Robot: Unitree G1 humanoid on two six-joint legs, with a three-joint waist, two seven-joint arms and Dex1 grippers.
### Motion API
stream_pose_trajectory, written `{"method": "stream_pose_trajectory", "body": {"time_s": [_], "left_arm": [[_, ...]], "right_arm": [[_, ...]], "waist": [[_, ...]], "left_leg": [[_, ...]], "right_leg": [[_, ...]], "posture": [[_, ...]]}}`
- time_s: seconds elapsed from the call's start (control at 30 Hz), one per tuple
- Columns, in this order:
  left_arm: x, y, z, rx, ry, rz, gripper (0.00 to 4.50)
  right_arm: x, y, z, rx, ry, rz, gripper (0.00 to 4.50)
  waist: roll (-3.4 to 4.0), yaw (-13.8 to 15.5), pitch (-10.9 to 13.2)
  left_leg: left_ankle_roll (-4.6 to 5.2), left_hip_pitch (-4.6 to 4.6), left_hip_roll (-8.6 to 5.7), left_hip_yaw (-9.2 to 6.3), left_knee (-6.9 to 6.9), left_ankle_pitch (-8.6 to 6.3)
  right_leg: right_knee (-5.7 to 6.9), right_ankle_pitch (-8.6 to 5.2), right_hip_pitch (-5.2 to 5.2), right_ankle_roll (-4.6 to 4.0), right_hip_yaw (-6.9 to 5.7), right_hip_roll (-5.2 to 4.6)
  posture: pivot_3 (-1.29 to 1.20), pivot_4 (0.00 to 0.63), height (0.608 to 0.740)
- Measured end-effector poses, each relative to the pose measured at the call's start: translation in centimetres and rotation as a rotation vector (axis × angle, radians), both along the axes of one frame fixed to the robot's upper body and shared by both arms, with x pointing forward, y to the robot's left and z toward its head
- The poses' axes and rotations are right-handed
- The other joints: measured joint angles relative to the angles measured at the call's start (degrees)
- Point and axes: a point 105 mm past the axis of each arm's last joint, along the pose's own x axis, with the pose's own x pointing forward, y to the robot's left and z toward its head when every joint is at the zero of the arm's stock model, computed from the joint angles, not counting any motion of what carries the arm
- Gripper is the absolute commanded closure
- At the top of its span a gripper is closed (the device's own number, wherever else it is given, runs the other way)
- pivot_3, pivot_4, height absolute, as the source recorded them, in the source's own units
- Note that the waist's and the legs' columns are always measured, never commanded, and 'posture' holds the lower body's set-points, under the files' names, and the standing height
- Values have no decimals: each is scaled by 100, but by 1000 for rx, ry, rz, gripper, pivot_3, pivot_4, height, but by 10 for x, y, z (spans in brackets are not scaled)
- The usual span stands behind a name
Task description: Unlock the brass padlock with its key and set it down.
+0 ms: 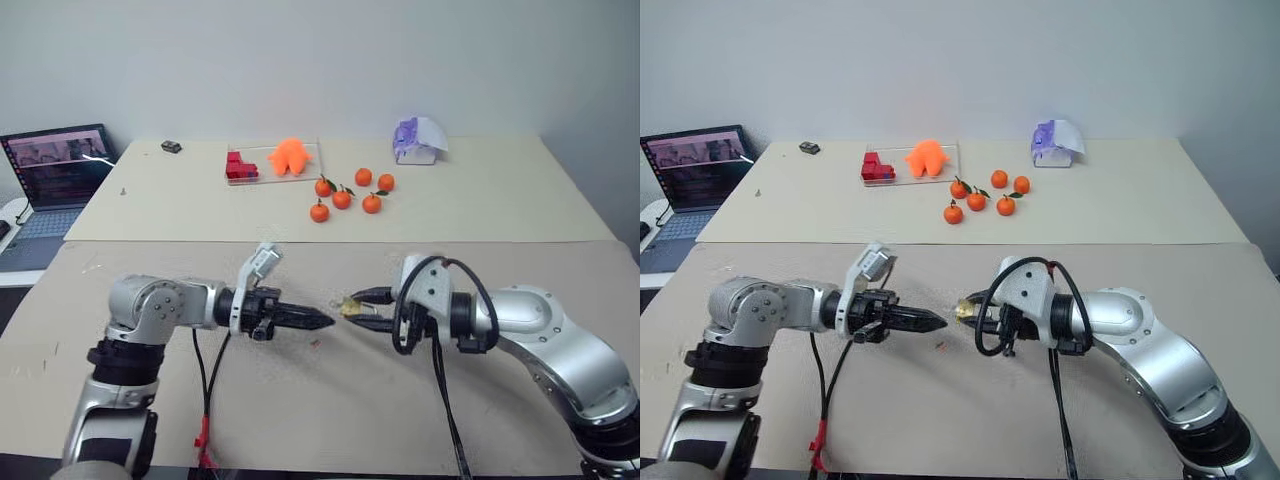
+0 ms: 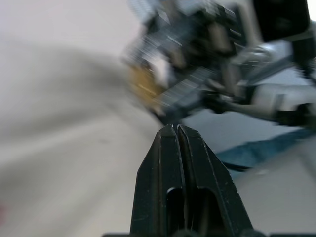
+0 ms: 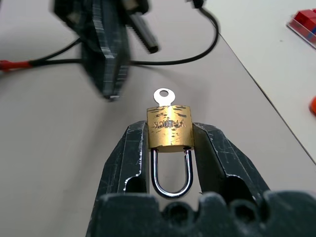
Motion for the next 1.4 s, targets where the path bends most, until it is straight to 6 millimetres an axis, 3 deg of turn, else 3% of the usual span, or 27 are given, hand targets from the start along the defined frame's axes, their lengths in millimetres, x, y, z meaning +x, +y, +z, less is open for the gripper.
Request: {"method": "stream_pose_trajectory", "body": {"time_s": [0.17,0.27,0.43,0.6,0.87,1.4], "left_arm": [[-4,6,-6,10,50,33,4396],[-4,6,-7,15,44,41,3669],[-1,6,-6,6,40,51,1930],[22,9,-11,4,45,148,80],[42,8,-21,41,67,220,80],[41,-18,-14,7,74,182,80]], "right_arm": [[5,-7,-6,-14,18,-28,3582],[5,-7,-6,-16,16,-26,3582],[5,-7,-6,-16,10,-22,3582],[5,-6,-5,-14,7,-18,3582],[-1,-3,2,4,4,2,3582],[-3,-2,2,0,11,-5,3582]], "waist": [[0,-23,0],[0,0,0],[1,-2,0],[1,-3,-1],[5,5,-3],[0,5,0]], "left_leg": [[-2,2,0,2,-6,1],[-5,3,0,0,-5,3],[-6,2,-1,1,-6,3],[-6,2,-2,1,-6,3],[-7,1,-3,1,-6,3],[-9,0,-4,1,-7,5]], "right_leg": [[1,0,0,-1,9,0],[1,1,0,-1,5,-1],[-1,0,0,-1,5,-3],[-1,1,0,-1,5,-3],[-1,1,0,-2,4,-3],[1,1,2,-1,6,-3]], "posture": [[0,150,735],[0,150,735],[0,150,735],[0,150,735],[0,150,735],[0,150,735]]}}
